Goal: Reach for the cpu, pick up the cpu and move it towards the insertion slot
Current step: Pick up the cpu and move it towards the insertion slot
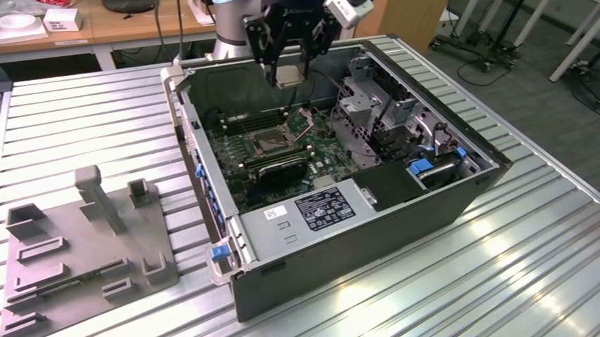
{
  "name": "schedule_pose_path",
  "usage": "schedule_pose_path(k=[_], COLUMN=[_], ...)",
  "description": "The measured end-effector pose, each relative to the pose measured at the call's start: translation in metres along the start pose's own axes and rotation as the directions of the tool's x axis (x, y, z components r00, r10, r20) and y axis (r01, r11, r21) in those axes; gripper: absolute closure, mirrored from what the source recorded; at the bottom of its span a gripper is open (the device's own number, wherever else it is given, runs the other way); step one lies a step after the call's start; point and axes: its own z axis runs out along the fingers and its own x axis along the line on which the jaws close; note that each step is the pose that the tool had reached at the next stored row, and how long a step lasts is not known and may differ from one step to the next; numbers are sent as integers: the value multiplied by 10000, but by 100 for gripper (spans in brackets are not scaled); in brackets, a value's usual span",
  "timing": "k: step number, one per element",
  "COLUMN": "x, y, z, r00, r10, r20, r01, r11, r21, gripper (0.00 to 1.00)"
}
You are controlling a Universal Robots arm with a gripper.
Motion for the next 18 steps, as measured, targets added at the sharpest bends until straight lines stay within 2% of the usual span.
schedule_pose_path(k=[3,7,11,18], x=[2,4,-5,-105], y=[74,147,222,297], z=[16,39,57,81], r00=[10000,10000,10000,10000], r10=[0,1,1,-2], r20=[0,-2,-3,-6], r01=[0,-1,-1,2], r11=[10000,10000,9999,9998], r21=[-17,-88,-125,-221], gripper=[45,45,45,45])
